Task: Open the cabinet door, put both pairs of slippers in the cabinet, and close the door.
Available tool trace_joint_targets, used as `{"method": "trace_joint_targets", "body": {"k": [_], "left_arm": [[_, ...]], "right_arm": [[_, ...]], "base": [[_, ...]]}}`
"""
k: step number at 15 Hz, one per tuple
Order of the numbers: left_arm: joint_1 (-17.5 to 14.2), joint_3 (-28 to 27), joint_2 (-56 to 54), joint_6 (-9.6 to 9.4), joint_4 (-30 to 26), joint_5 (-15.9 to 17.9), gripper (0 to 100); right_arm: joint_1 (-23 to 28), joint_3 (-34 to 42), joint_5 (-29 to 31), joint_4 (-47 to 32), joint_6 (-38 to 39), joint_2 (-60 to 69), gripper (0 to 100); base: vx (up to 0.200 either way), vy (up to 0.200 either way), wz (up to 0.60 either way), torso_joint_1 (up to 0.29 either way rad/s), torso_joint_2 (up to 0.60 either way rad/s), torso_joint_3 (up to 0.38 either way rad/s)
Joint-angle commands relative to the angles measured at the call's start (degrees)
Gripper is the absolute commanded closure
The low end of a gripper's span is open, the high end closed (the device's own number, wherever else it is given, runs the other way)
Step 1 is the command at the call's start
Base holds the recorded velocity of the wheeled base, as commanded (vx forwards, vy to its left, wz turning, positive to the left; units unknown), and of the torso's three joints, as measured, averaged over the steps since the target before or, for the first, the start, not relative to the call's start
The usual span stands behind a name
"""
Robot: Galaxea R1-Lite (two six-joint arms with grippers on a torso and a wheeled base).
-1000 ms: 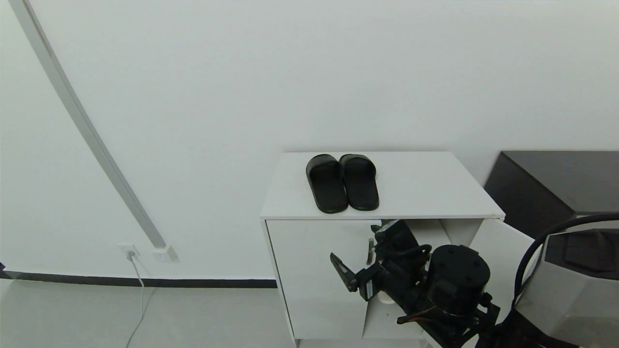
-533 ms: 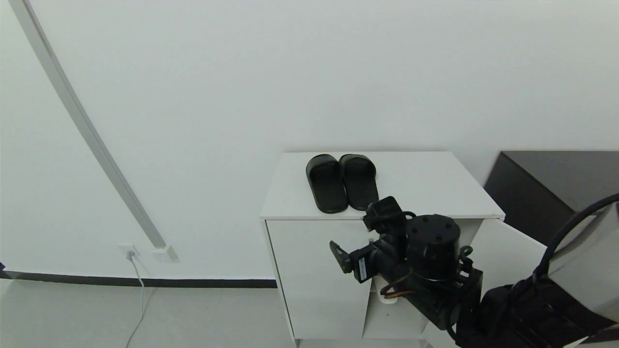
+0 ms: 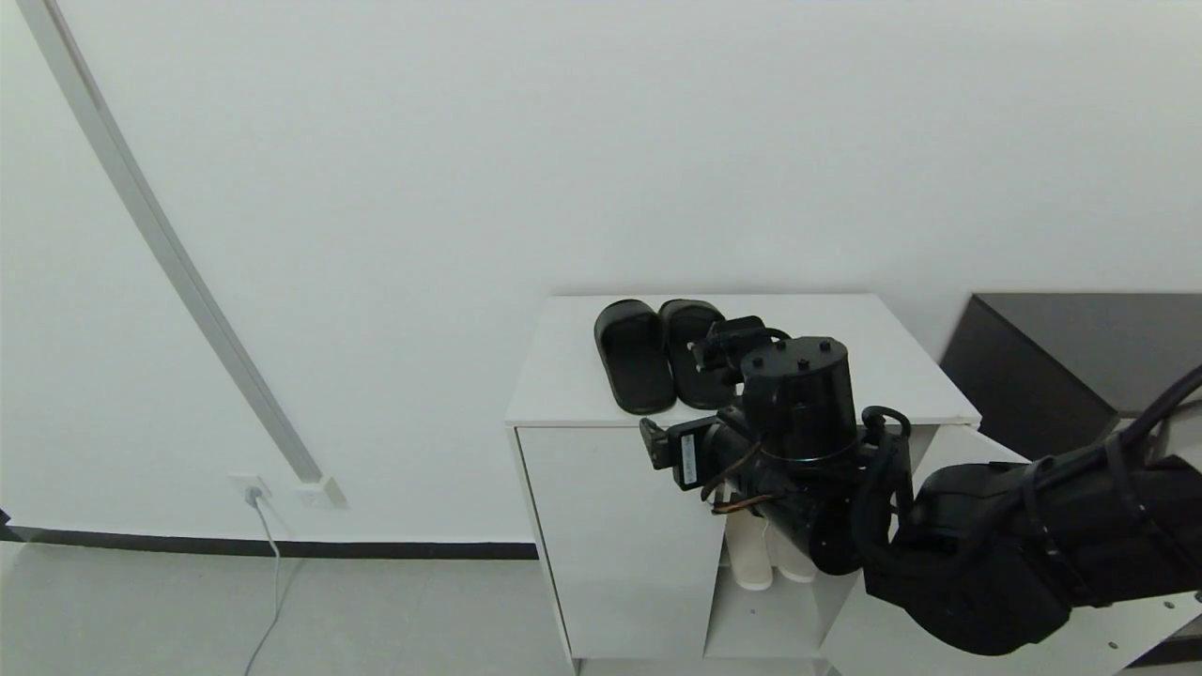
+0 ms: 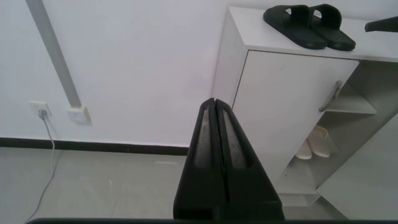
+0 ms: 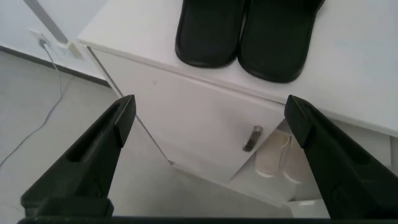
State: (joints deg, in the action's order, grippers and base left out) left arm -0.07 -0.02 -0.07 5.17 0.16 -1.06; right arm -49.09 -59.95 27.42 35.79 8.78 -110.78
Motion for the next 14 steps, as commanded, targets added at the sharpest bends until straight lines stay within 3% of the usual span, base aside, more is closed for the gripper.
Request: {"method": "trace_joint_targets", "body": {"k": [1,8,14], "left_arm": [[0.0,0.0,0.1,0.02,0.0,-0.1,100],[0.0,0.0,0.1,0.02,0.0,0.0,100],[0.0,0.0,0.1,0.19,0.1,0.0,100]], "right_arm": [[-0.1,-0.3,0.1,0.0,0.0,-0.1,0],[0.1,-0.1,0.6,0.7,0.5,-3.5,0],[4.1,-7.5,0.1,4.6,-2.8,-10.2,0]], "base": [[0.200,0.000,0.00,0.002,0.00,0.002],[0.200,0.000,0.00,0.004,0.00,0.000],[0.000,0.000,0.00,0.000,0.00,0.000]]}}
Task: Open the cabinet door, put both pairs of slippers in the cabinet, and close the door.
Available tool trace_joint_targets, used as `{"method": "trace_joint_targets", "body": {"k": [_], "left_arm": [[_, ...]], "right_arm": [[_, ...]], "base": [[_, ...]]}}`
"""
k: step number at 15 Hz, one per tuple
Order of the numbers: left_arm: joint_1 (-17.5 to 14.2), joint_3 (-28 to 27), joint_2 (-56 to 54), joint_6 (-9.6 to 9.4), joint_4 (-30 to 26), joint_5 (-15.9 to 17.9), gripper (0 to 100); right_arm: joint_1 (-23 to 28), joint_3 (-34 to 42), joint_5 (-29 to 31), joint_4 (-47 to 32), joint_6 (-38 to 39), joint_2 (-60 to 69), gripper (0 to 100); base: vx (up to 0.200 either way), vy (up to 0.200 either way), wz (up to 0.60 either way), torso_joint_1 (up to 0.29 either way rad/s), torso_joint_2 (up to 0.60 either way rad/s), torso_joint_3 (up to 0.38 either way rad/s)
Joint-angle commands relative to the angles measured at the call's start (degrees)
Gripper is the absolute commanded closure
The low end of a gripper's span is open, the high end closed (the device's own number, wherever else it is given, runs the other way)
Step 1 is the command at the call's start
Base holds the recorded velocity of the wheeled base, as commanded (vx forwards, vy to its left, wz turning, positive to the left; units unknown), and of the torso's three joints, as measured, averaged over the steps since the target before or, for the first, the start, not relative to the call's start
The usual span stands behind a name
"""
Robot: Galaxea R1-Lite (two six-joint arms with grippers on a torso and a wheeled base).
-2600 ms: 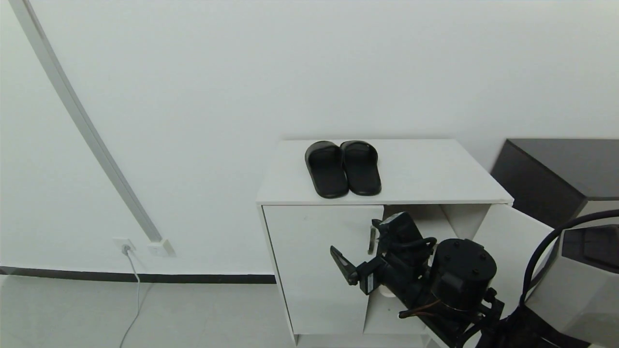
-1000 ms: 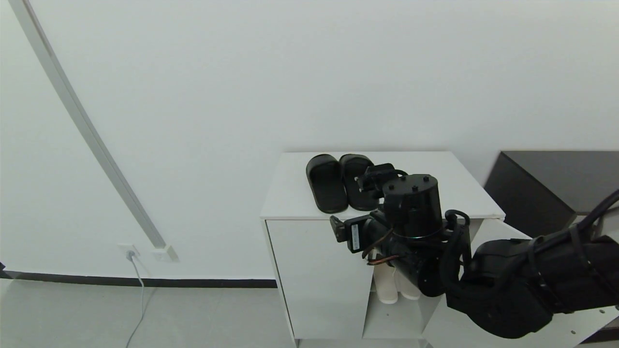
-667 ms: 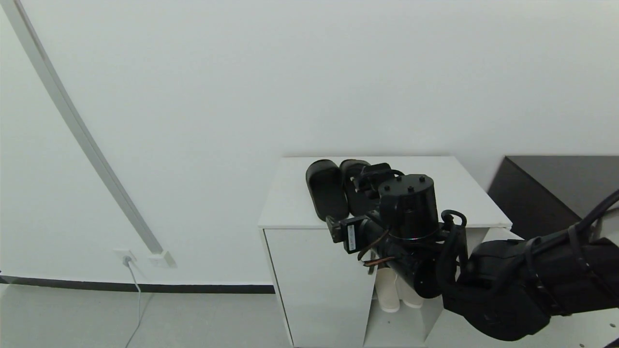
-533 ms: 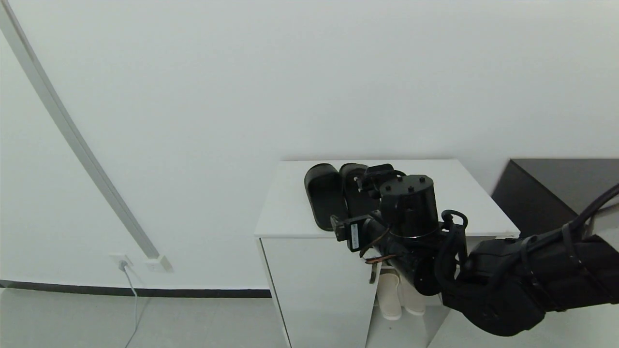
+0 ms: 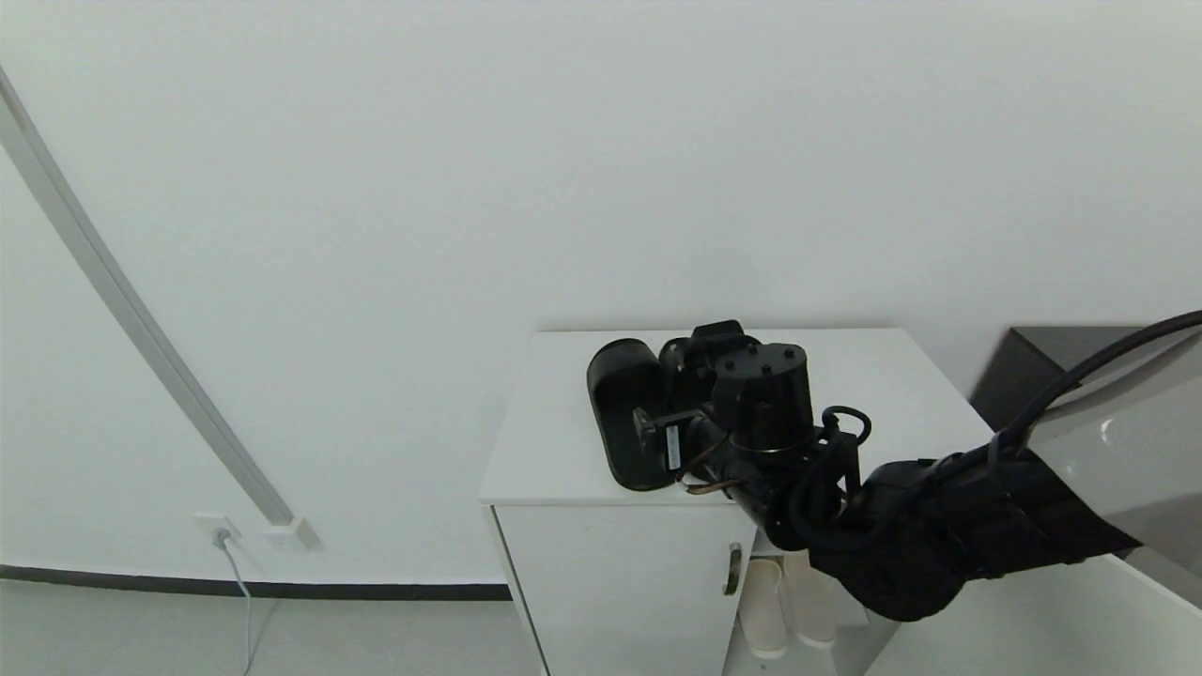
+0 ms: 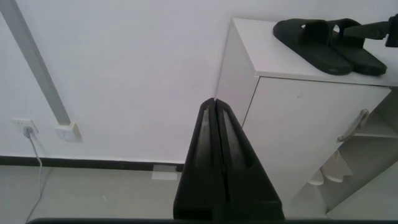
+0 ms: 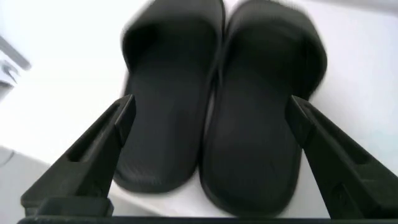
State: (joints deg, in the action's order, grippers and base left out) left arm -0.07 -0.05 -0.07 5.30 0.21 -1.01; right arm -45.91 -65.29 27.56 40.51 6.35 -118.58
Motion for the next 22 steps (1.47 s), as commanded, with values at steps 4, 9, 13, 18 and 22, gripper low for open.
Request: {"method": "trace_joint_targets", "body": {"k": [4,9,13,18,22], "left_arm": [[0.0,0.0,0.1,0.15,0.0,-0.1,100],[0.0,0.0,0.1,0.23,0.0,-0.2,100],[0.0,0.0,0.1,0.23,0.0,-0.2,100],[0.0,0.0,0.1,0.23,0.0,-0.2,100],[0.0,0.0,0.1,0.23,0.0,-0.2,100]], "right_arm": [[2.0,-11.3,-0.3,-4.1,-0.8,-7.5,0],[3.5,-19.8,-1.4,-7.8,-0.6,-13.3,0],[5.1,-25.5,-2.3,-8.8,-0.8,-17.4,0],[5.9,-29.6,-2.5,-10.1,-0.8,-19.4,100],[5.7,-29.4,-2.6,-10.0,-0.9,-17.9,100]], "base": [[0.000,0.000,0.00,0.000,0.00,0.000],[0.000,0.000,0.00,0.000,0.00,0.000],[0.000,0.000,0.00,0.000,0.00,0.000],[0.000,0.000,0.00,0.000,0.00,0.000],[0.000,0.000,0.00,0.000,0.00,0.000]]}}
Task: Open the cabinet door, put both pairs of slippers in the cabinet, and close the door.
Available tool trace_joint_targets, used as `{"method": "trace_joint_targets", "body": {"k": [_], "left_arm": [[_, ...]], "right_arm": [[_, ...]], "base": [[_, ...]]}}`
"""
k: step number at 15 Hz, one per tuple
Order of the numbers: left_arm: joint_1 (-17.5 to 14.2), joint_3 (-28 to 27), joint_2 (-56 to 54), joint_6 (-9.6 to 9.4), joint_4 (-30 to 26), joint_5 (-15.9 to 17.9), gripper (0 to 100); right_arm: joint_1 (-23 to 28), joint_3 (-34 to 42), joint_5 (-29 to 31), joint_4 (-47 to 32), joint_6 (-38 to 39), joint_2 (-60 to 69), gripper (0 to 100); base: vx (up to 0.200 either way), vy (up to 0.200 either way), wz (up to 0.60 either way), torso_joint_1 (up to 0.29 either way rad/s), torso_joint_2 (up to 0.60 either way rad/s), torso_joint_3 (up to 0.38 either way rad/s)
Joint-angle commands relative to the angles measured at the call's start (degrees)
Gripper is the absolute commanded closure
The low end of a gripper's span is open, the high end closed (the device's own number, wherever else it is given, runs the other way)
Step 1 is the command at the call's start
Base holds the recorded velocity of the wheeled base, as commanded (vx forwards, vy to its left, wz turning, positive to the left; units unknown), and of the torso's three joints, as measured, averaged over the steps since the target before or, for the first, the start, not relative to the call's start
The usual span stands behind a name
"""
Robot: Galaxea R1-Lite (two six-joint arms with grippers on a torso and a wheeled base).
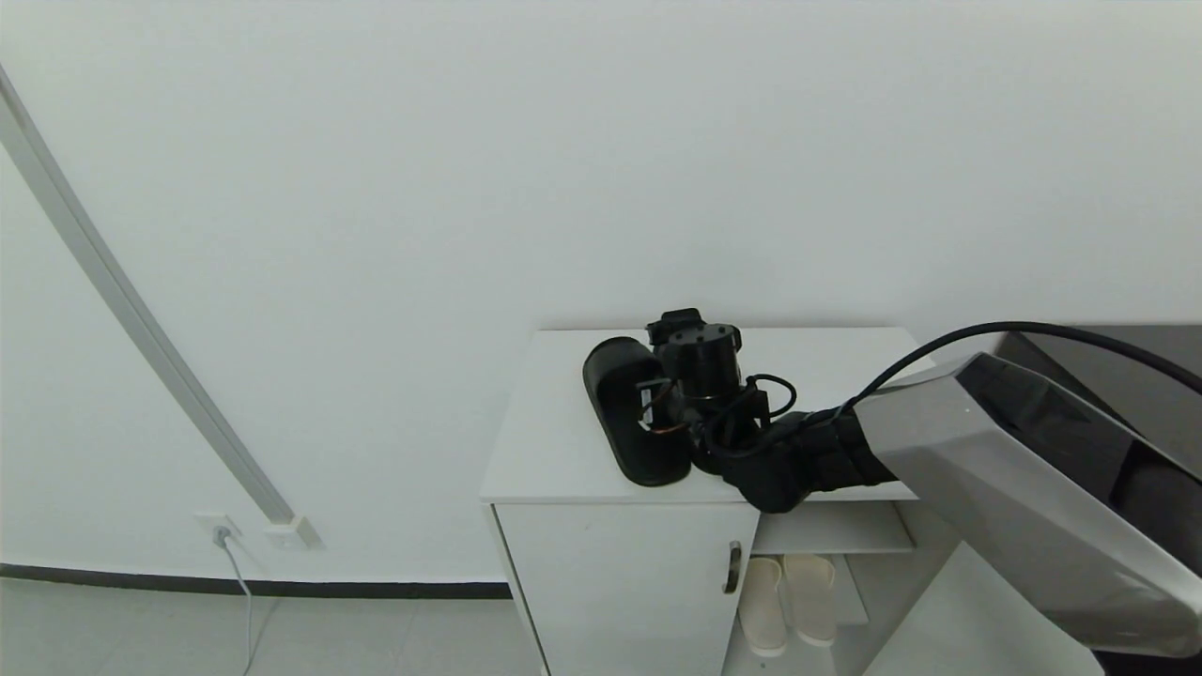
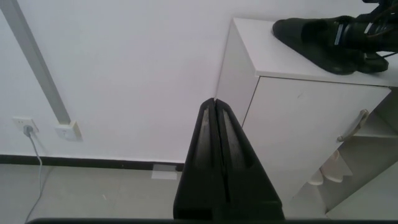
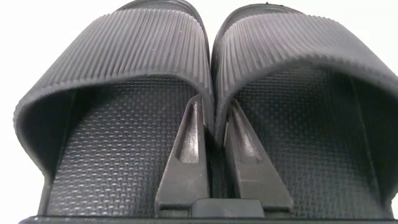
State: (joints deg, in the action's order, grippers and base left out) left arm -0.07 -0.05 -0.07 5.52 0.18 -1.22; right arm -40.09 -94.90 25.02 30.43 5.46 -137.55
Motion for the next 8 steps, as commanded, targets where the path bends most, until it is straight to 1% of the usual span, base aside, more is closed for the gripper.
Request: {"method": "trace_joint_targets", "body": {"k": [1,3,6,7,8], "left_arm": [[0.0,0.0,0.1,0.01,0.0,0.0,100],[0.0,0.0,0.1,0.01,0.0,0.0,100],[0.0,0.0,0.1,0.01,0.1,0.0,100],[0.0,0.0,0.1,0.01,0.0,0.0,100],[0.0,0.0,0.1,0.01,0.0,0.0,100]], "right_arm": [[-0.2,1.4,-0.2,0.1,0.0,2.6,100],[-0.5,7.4,-2.3,0.6,0.1,8.8,100],[-1.4,20.3,-7.4,2.6,0.1,19.4,100],[-1.4,20.5,-7.5,2.8,0.1,19.6,100],[-1.4,31.1,-10.8,7.0,0.0,25.7,100]], "base": [[0.000,0.000,0.00,0.000,0.00,0.000],[0.000,0.000,0.00,0.000,0.00,0.000],[0.000,0.000,0.00,0.000,0.00,0.000],[0.000,0.000,0.00,0.000,0.00,0.000],[0.000,0.000,0.00,0.000,0.00,0.000]]}}
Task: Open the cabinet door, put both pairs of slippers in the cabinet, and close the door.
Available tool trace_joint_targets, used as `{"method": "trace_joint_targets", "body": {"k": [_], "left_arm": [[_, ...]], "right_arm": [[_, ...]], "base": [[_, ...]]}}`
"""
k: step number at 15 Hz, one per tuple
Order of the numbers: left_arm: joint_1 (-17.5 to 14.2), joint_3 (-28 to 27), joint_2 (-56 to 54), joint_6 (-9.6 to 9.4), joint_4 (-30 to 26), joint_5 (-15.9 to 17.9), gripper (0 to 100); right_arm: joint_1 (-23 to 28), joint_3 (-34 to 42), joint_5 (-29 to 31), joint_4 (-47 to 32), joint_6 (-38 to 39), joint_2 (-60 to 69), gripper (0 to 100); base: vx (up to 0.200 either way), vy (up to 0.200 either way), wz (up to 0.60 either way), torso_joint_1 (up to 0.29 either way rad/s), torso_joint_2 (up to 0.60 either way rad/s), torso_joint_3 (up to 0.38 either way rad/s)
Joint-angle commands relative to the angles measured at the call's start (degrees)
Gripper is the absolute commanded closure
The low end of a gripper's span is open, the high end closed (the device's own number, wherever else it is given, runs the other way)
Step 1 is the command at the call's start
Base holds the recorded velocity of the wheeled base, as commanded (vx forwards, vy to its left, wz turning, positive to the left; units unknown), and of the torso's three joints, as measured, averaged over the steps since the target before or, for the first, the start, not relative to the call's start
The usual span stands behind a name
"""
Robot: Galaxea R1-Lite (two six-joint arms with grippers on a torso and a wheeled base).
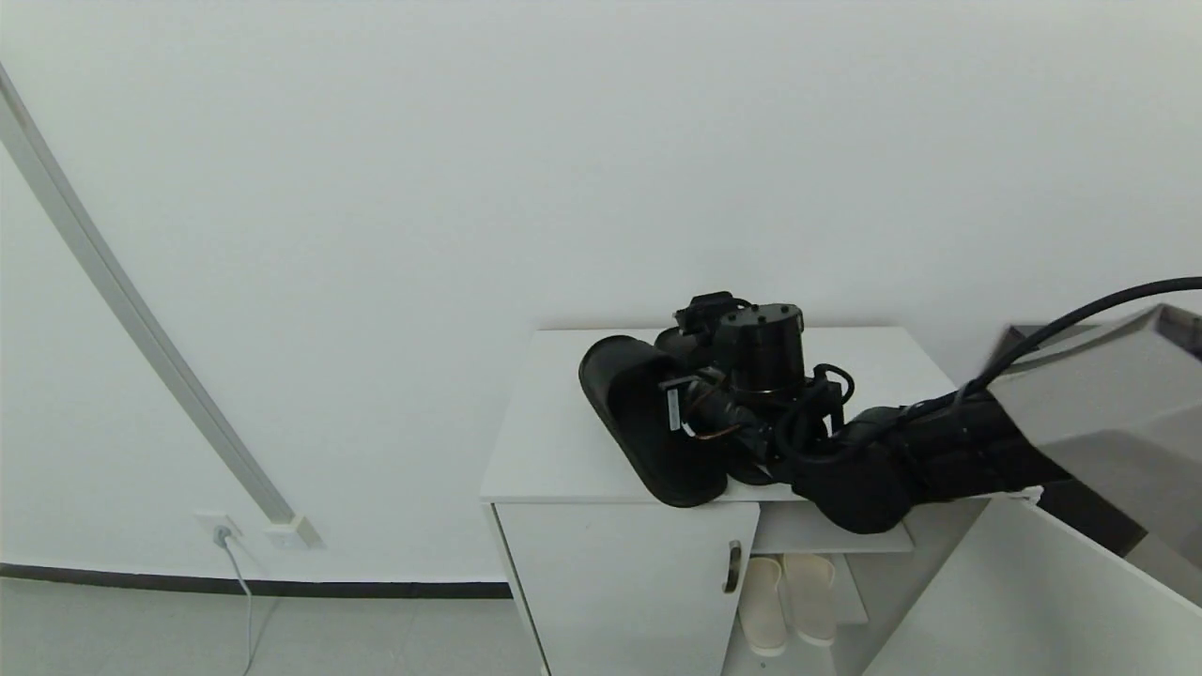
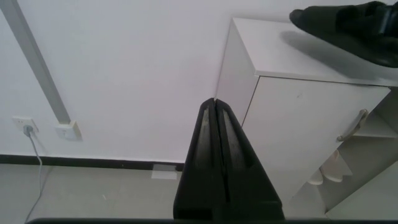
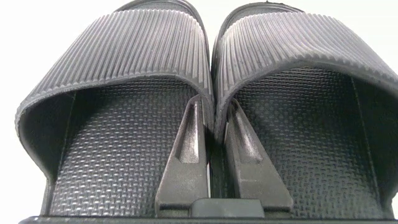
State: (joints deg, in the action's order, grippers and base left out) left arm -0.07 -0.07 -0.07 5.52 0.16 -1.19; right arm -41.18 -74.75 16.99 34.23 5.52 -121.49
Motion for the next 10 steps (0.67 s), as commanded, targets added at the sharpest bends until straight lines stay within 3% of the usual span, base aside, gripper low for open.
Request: {"method": "trace_joint_targets", "body": {"k": [1,3,4,6,10], "left_arm": [[0.0,0.0,0.1,0.01,0.0,0.0,100],[0.0,0.0,0.1,-0.07,0.0,0.0,100],[0.0,0.0,0.1,-0.07,0.0,0.0,100],[0.0,0.1,0.1,-0.16,0.0,0.1,100],[0.0,0.1,0.1,-0.34,0.0,0.1,100]], "right_arm": [[-0.2,17.1,-6.0,6.4,-0.8,13.5,100],[0.0,26.7,-9.5,8.9,-2.2,20.2,100],[0.0,27.5,-9.5,8.9,-2.4,20.9,100],[-0.5,37.0,-9.7,8.8,-5.1,29.6,100],[-1.9,41.2,-10.0,6.2,-8.6,32.8,100]], "base": [[0.000,0.000,0.00,0.000,0.00,0.000],[0.000,0.000,0.00,0.000,0.00,0.000],[0.000,0.000,0.00,0.000,0.00,0.000],[0.000,0.000,0.00,0.000,0.00,0.000],[0.000,0.000,0.00,0.000,0.00,0.000]]}}
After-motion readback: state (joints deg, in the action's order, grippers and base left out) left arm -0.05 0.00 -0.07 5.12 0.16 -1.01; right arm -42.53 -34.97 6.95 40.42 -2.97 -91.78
